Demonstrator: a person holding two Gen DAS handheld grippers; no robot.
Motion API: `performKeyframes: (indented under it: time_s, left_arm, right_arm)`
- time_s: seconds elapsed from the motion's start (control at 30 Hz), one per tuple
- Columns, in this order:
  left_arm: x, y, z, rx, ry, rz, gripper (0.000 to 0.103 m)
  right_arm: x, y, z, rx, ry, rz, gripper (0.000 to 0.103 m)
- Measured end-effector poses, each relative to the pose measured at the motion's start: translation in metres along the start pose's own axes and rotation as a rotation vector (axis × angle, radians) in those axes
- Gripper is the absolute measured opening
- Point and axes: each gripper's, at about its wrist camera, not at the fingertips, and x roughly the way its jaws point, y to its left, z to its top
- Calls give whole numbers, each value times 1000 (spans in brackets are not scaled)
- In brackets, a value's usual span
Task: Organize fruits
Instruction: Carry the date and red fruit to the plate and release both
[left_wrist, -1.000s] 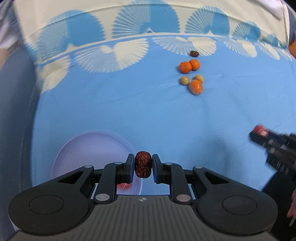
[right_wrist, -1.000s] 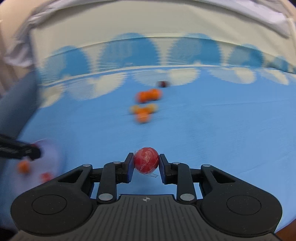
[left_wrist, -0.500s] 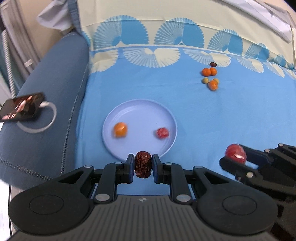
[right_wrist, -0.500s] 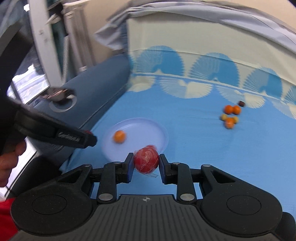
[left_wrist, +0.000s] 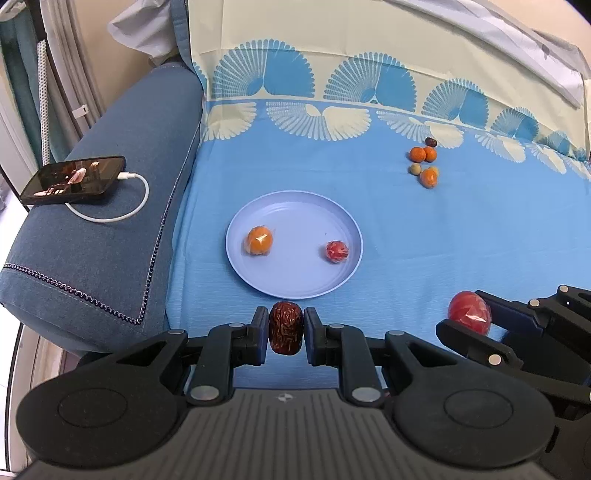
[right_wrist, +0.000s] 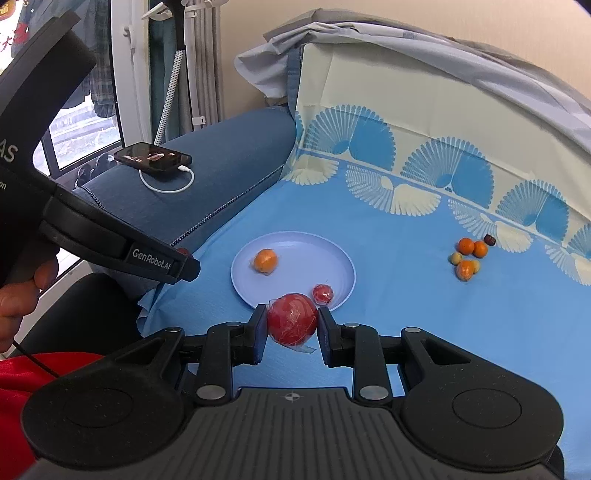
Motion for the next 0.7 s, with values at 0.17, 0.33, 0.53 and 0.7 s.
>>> performKeyframes:
  time_s: [0.17,0.33,0.53,0.7]
  left_arm:
    - [0,1,-1,-2,-3,-7,22]
    - [5,4,-1,-8,4,-6,22]
    - [15,5,0,-11,26,-9,22]
    - [30,11,4,-23,53,-13,22]
  right_arm:
    - [0,1,1,-5,3,-8,30]
    - [2,3,1,-10,14,-4,30]
    - [10,1,2,-2,37,-1,30]
    - [22,-3,2,11,66,4,30]
